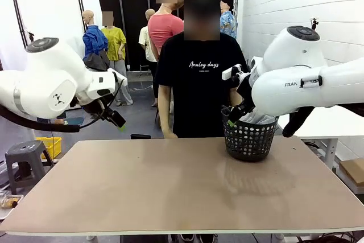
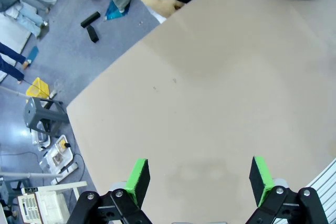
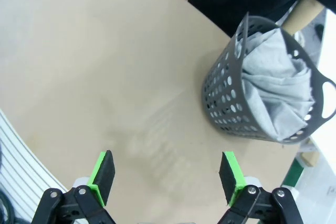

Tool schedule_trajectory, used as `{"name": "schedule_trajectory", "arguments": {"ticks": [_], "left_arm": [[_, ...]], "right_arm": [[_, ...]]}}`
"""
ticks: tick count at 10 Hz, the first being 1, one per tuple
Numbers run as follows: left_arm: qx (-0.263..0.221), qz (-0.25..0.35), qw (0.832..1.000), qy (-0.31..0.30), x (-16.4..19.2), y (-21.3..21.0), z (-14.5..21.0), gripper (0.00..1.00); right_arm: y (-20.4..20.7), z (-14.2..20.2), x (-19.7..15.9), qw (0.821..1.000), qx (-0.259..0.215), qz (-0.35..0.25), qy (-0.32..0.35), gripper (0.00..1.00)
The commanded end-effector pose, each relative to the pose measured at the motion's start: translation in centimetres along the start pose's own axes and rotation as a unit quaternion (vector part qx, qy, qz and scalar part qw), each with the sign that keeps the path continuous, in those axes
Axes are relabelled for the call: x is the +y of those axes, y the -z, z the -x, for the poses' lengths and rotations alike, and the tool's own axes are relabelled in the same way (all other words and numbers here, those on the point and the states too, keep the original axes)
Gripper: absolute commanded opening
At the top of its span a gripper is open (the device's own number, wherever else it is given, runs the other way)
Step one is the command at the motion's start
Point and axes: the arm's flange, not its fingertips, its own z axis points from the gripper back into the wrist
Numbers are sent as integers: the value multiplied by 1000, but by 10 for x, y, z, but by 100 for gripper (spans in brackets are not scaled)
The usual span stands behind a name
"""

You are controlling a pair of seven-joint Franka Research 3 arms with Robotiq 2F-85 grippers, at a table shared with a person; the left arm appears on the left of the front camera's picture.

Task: Fold the training pants.
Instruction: Grab both ends of the Training pants handed by a person.

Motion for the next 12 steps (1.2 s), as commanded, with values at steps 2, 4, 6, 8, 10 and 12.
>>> {"name": "schedule_trajectory", "arguments": {"ticks": [2,4,6,8,10,12], "left_arm": [[-25,-22,999,9,-6,-21,-2,100],[-23,-22,999,4,-9,-22,-2,100],[-28,-12,1000,8,-5,-26,-5,100],[-28,-12,1000,8,-5,-26,-5,100],[-28,-12,1000,8,-5,-26,-5,100],[-28,-12,1000,8,-5,-26,-5,100]], "right_arm": [[-13,3,4,1000,-15,20,-3,100],[-16,8,6,999,-21,25,0,100],[-20,0,2,1000,-21,10,-2,100],[-20,0,2,1000,-21,10,-2,100],[-20,0,2,1000,-21,10,-2,100],[-20,0,2,1000,-21,10,-2,100]]}}
